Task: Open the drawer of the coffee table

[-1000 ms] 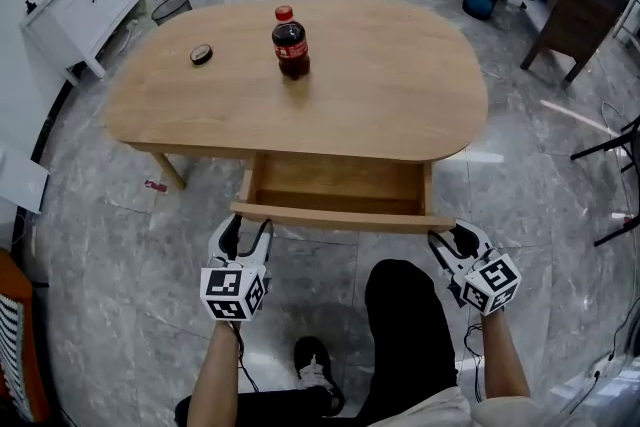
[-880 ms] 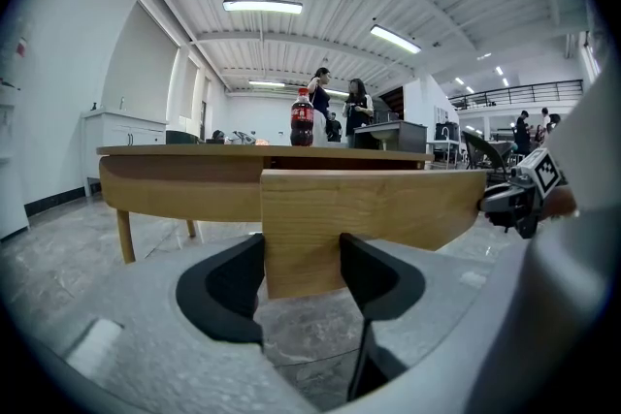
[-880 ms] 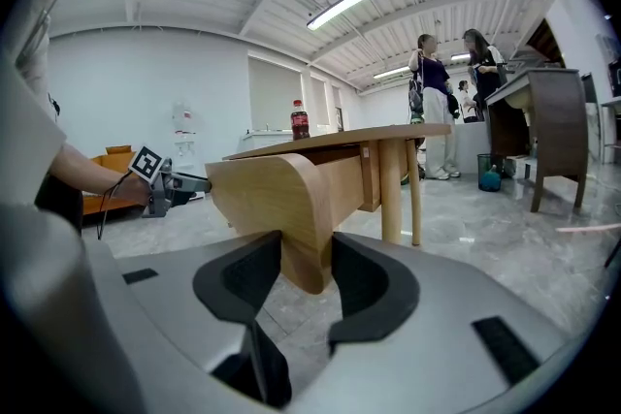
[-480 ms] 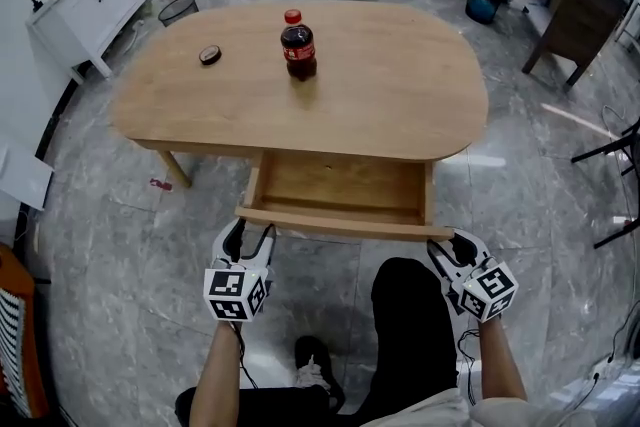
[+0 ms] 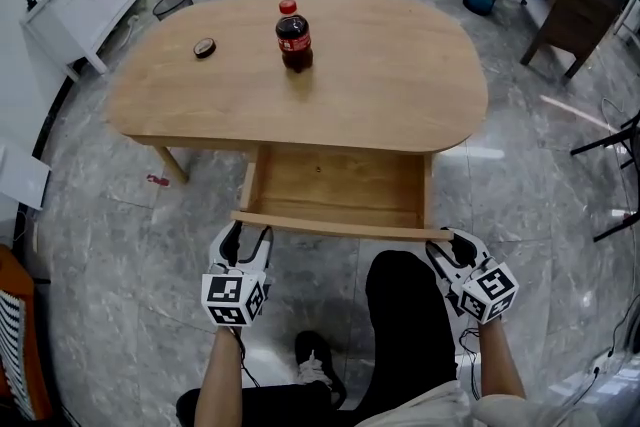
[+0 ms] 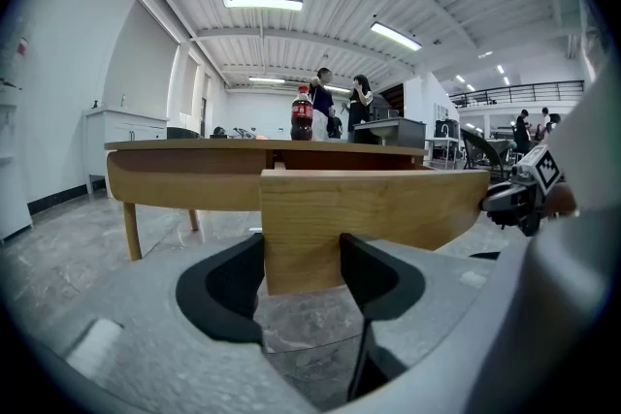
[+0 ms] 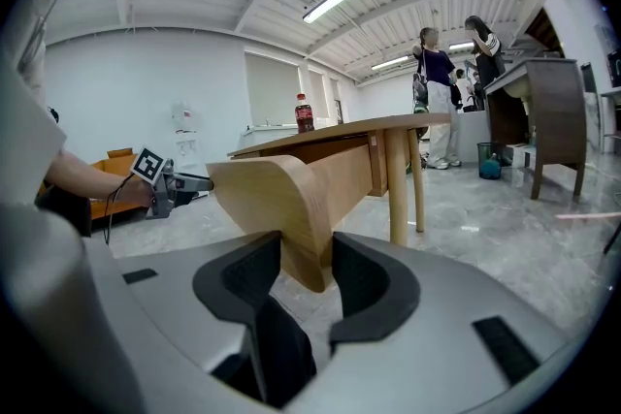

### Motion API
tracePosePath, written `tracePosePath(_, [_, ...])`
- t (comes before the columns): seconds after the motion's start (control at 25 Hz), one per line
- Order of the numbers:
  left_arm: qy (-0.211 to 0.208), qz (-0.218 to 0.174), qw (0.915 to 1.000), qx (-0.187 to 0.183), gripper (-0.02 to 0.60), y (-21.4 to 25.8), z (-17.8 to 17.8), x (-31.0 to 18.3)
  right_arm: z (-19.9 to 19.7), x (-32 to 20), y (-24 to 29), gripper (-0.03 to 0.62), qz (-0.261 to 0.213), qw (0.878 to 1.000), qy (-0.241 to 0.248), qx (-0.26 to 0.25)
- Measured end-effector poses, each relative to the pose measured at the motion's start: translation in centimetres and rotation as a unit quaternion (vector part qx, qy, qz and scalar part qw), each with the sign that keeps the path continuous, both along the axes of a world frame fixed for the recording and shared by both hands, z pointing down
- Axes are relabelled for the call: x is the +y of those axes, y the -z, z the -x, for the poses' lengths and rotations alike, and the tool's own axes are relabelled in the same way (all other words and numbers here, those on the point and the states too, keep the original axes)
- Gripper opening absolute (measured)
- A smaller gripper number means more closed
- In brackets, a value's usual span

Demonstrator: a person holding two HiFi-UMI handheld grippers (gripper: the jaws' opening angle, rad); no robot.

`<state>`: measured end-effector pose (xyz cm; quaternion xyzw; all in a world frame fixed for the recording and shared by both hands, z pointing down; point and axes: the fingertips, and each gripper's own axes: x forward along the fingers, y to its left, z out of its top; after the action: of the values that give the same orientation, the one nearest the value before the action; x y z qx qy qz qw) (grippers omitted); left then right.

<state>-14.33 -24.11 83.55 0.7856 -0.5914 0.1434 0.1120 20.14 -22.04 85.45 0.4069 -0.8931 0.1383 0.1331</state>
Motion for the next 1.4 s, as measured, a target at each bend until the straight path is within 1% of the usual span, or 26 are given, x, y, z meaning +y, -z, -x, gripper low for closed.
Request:
tracePosePath(0.84, [0.009,0.009,0.9999,-0.002,0.236,-1.2,0.1,0.7,0.1,0.3,-1.1,0.181,0.007,1.0,0.002,0.005])
tracePosePath(1.2, [0.007,0.002,1.0,-0.001,0.236,-1.2,0.0,0.8,0.0,0.4,-1.1,0.181,0.006,1.0,-0.001,0.005])
tracePosePath(1.4, [0.007,-0.002,1.0,0.004,0.236,-1.3,0.0,0.8,-0.1,0.5,-1.3,0.187,0.002,1.0,-0.007,-0.012])
